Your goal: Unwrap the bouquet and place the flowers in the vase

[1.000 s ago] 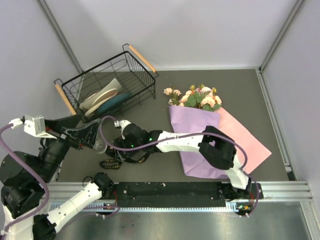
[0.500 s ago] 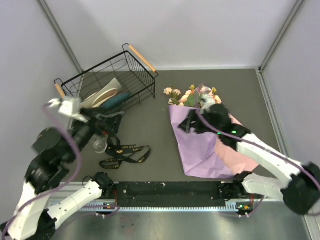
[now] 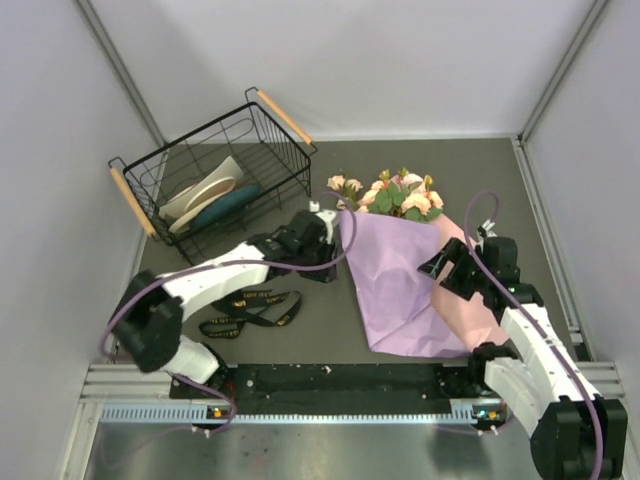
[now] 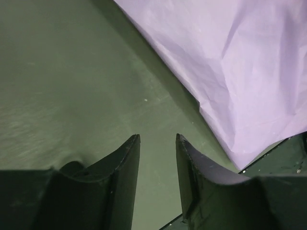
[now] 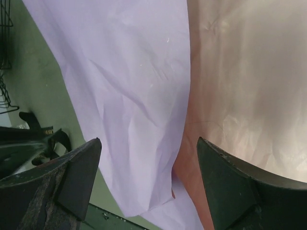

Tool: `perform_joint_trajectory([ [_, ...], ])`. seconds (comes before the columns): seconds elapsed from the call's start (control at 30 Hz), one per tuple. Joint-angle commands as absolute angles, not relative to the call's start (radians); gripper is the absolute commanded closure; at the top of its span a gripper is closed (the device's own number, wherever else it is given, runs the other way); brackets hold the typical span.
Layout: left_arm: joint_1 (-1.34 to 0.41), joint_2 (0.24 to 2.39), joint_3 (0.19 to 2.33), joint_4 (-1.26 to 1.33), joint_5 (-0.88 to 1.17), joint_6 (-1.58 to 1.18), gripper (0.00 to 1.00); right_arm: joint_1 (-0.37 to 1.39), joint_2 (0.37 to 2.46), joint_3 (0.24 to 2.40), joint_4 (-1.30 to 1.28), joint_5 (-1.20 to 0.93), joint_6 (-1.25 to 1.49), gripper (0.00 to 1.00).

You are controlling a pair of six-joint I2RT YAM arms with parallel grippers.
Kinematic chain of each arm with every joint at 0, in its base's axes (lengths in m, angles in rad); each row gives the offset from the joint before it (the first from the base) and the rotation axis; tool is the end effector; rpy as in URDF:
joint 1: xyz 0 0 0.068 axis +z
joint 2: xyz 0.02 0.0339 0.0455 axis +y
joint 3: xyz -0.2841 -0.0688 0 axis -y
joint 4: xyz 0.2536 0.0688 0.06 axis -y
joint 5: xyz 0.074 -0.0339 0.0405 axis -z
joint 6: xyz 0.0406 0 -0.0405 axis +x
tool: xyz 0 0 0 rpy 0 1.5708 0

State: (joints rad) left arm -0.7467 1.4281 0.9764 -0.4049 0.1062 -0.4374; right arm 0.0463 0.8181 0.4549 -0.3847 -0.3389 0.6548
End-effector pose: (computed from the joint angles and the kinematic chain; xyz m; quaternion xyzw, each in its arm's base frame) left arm 0.2238 -0.2129 0.2516 0.1624 0.9216 -0.2361 0.2619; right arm 0.1657 0.0212 0.2105 0.2063 0.8821 0.2805 0.3172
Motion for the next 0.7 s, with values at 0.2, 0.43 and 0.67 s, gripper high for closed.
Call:
perform_joint_trajectory([
  [0.2, -0.925, 1.831, 1.172, -0.288, 0.108, -0.586, 0.74, 0.038, 0.796, 0.445, -0.316, -0.426, 0.638, 0.18],
  [0.43, -0.936, 1.975, 1.264, -0.181, 0.218, -0.627, 0.73, 0.038, 0.816, 0.443, -0.316, -0.382, 0.624, 0.18],
  [0.67, -0.914, 2.14, 1.533, -0.193, 0.254, -0.623, 0.73, 0.019, 0.761, 0.494, -0.411, -0.111, 0.684, 0.16],
])
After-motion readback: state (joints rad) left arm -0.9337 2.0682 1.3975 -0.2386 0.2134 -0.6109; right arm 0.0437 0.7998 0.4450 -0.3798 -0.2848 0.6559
